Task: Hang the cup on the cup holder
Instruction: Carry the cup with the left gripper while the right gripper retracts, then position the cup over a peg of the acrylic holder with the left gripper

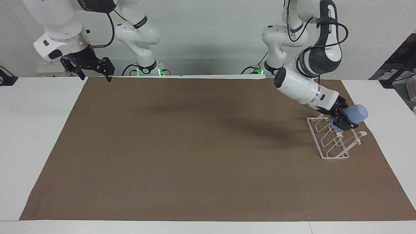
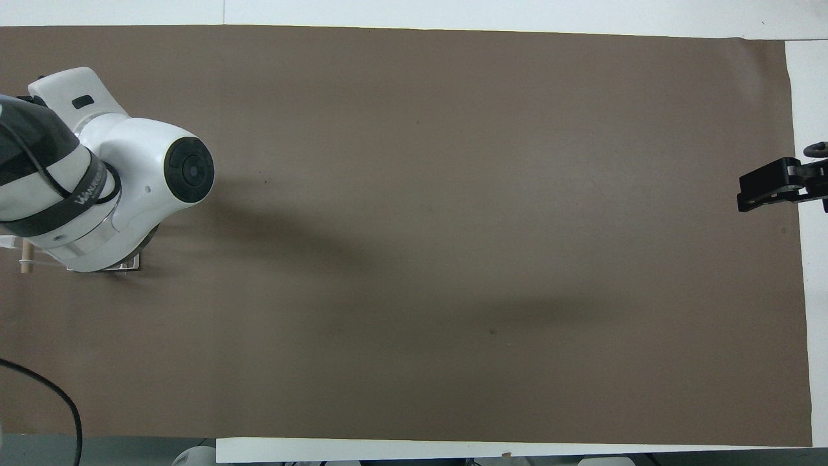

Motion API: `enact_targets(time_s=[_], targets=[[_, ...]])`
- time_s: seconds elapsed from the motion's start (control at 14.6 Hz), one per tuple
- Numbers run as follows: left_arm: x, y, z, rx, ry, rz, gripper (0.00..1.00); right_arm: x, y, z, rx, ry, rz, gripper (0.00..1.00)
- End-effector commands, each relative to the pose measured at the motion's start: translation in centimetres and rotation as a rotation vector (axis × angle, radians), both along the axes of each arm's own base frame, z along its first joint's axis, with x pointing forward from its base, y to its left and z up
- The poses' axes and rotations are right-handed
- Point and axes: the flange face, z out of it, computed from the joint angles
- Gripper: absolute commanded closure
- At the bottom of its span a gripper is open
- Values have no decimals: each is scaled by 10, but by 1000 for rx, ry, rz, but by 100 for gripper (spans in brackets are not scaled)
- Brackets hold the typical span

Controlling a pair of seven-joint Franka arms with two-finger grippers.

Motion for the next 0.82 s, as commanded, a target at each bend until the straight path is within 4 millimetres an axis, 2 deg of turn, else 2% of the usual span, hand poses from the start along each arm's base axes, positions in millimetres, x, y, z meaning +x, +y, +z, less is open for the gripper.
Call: enact_targets(time_s=[0.0, 0.14, 0.34, 0.75], targets=[[10, 7, -12, 97, 72, 19, 50, 0, -9, 1, -12, 23, 21, 1], [12, 6, -38, 144, 112, 50, 50, -1, -2, 1, -12, 32, 33, 1], [9, 8, -47, 167, 132, 72, 50, -3, 10, 4, -13, 29, 55, 1], [15, 4, -64, 159, 129, 48, 50, -6, -1, 4, 3, 34, 35, 1]])
